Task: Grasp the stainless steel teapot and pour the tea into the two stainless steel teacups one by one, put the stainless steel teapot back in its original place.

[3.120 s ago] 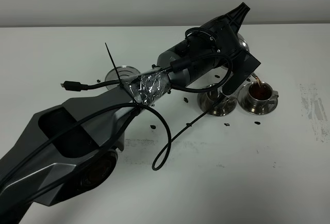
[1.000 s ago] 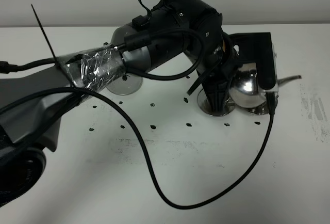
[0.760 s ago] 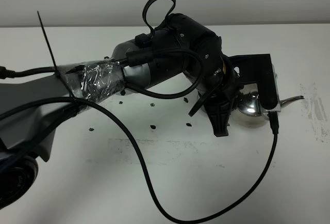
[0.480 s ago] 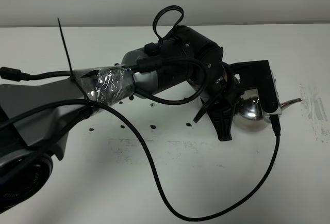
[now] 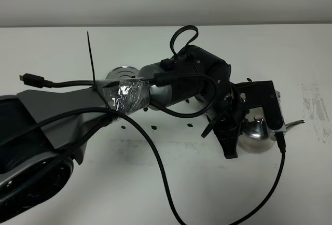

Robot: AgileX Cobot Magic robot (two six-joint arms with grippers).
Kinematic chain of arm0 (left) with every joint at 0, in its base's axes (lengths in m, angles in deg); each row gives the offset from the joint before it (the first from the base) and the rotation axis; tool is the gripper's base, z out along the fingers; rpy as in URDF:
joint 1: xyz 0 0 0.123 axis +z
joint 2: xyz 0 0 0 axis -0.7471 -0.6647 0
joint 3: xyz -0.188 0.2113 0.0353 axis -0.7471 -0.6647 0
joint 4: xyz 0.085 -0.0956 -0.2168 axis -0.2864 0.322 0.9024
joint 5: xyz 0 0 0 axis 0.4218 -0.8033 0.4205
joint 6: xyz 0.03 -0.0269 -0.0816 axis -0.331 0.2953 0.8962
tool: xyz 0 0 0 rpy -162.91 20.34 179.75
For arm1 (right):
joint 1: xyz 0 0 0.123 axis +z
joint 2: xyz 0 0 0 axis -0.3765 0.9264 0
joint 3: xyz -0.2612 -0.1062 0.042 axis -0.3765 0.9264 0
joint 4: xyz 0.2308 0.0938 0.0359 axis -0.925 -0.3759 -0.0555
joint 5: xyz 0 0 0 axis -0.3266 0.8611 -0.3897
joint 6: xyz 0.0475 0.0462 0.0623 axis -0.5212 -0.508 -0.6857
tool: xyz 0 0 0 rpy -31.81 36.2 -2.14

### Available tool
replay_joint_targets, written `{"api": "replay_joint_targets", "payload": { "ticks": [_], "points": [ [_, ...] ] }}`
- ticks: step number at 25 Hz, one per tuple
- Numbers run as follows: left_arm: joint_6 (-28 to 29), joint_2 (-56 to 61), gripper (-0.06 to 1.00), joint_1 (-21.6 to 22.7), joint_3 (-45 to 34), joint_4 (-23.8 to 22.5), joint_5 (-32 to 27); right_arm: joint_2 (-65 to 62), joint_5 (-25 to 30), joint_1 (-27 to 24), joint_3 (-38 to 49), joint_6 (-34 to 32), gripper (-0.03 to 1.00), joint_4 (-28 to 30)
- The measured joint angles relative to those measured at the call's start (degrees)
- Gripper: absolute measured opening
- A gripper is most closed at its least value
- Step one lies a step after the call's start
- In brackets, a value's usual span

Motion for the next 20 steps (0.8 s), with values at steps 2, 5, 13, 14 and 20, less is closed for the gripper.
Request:
{"api": "replay_joint_targets", "payload": {
  "ticks": [2, 5, 13, 14, 20],
  "points": [
    [0.00, -0.30, 0.19, 0.00, 0.00, 0.00, 0.13, 0.00, 0.00, 0.00, 0.00, 0.00, 0.19, 0.00],
    [-0.05, -0.45, 0.19, 0.00, 0.00, 0.00, 0.25, 0.00, 0.00, 0.00, 0.00, 0.00, 0.19, 0.00],
    [-2.69, 3.01, 0.19, 0.35, 0.00, -1.56, -0.96, 0.00, 0.00, 0.00, 0.00, 0.00, 0.19, 0.00],
    [-3.00, 4.07, 0.19, 0.69, 0.00, -2.05, -1.03, 0.00, 0.00, 0.00, 0.00, 0.00, 0.19, 0.00],
    [-7.25, 8.29, 0.19, 5.97, 0.00, -4.97, -0.96, 0.00, 0.00, 0.00, 0.00, 0.00, 0.19, 0.00]
  ]
}}
